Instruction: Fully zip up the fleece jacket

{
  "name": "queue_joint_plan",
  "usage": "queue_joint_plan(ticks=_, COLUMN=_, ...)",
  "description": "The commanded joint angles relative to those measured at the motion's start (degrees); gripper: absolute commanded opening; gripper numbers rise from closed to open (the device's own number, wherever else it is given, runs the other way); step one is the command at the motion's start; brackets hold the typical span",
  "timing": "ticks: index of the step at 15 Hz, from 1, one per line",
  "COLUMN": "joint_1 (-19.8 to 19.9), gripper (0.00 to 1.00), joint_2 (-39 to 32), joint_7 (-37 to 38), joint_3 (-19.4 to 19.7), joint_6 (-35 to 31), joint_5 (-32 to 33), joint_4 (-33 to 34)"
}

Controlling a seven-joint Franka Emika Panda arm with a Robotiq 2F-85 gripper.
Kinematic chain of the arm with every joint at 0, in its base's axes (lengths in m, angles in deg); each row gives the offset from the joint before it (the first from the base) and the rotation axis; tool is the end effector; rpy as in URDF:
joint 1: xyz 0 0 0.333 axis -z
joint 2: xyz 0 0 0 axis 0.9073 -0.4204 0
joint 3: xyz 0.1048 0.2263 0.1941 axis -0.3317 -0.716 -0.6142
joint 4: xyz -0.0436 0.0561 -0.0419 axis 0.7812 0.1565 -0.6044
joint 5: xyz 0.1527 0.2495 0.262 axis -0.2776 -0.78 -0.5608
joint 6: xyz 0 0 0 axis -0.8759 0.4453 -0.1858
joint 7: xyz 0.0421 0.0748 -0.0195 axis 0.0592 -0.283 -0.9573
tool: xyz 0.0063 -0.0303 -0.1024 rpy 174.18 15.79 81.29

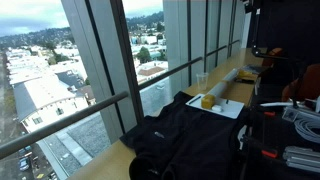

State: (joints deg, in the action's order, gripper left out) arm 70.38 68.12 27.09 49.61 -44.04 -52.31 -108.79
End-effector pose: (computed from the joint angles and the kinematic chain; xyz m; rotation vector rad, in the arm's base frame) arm 0.4446 -0.0523 0.5623 2.9731 -0.2967 -0.3174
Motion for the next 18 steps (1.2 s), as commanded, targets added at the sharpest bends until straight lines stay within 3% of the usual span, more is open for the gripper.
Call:
queue_joint_plan(ticks=1, joint_1=-0.82, gripper=1.0, joint_2=-0.05, joint_7=0.15, joint_3=0.71, joint_6=0.06, joint_5=0.16, joint_4=0.18)
queue_joint_plan(ticks=6, joint_1=-1.02, gripper=1.0, joint_2=-0.21, joint_7=0.26, joint_3=0.59, joint_6=-0.36, joint_5=-0.32, joint_4=0.11)
queue_joint_plan(ticks=9, joint_1=-2.01, gripper=1.0, joint_2=-0.45, joint_7=1.65, joint_3=-0.03, joint_6=-4.12, joint_5=-2.16, joint_4=-1.5)
queue_joint_plan(ticks=11, joint_1=-2.97, gripper=1.0, joint_2=-0.77, joint_7=2.69, joint_3=-0.39, joint_6=-8.61, joint_5=-4.59, joint_4=-3.69)
queue_joint_plan(ticks=18, joint_1=-6.67, gripper=1.0, joint_2=-5.14, joint_7=4.6, joint_3=-2.75, joint_6=-33.86, joint_5=-10.25, joint_4=-14.9)
